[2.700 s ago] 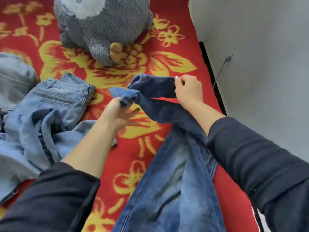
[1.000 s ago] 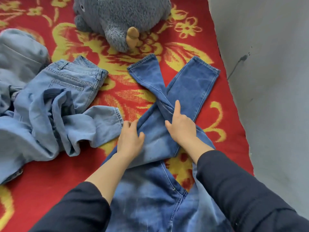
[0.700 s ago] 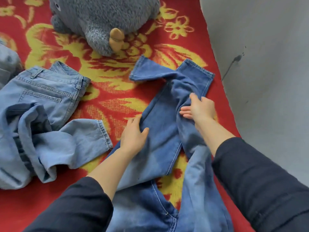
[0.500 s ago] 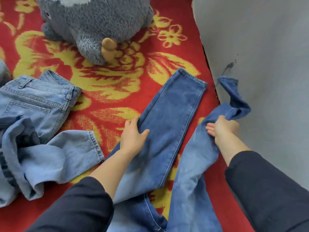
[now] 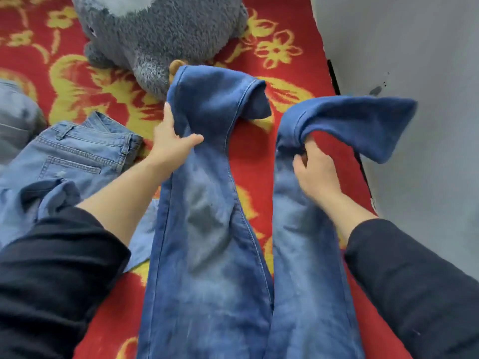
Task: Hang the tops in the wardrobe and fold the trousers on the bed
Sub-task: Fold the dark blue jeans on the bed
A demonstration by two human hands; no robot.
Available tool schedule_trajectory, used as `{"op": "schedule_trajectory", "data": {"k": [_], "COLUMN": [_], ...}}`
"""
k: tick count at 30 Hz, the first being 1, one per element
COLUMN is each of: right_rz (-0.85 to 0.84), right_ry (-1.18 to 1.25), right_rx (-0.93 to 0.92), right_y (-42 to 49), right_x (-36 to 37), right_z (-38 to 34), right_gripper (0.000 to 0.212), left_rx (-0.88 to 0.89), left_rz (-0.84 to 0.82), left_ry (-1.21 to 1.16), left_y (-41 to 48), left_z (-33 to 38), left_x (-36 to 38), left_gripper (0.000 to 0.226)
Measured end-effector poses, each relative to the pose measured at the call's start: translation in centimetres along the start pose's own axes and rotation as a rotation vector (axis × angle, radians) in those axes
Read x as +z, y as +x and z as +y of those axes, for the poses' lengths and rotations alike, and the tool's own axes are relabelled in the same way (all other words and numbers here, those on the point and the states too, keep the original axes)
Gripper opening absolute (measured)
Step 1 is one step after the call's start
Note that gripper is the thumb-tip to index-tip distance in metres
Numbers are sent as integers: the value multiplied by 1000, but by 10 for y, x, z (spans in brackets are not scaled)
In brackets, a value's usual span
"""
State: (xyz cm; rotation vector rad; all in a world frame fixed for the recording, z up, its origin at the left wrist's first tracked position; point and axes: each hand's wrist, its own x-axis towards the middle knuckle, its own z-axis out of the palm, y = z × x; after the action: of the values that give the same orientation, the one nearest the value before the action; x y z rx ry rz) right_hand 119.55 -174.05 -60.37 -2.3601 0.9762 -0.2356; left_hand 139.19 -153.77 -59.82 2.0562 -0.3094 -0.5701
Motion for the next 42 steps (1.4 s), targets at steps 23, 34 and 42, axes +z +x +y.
{"op": "schedule_trajectory", "data": {"k": [23,34,42], "right_rz": [-294,-603,-383], "right_ry": [-99,-124,-118], "right_rx": [868,898,815], "right_y": [-398,-485,-435], "right_x": [-9,-43,-34], "right_z": [106,123,101], "right_gripper": [58,30,36], "left_rx": [-697,-726,-400], "left_rz": [122,-89,-14], "left_ry": [374,404,686], "left_y": [-434,-548,-471], "left_z": [-183,-219,-167], "left_x": [17,-29,0], "left_gripper": [53,63,71]}}
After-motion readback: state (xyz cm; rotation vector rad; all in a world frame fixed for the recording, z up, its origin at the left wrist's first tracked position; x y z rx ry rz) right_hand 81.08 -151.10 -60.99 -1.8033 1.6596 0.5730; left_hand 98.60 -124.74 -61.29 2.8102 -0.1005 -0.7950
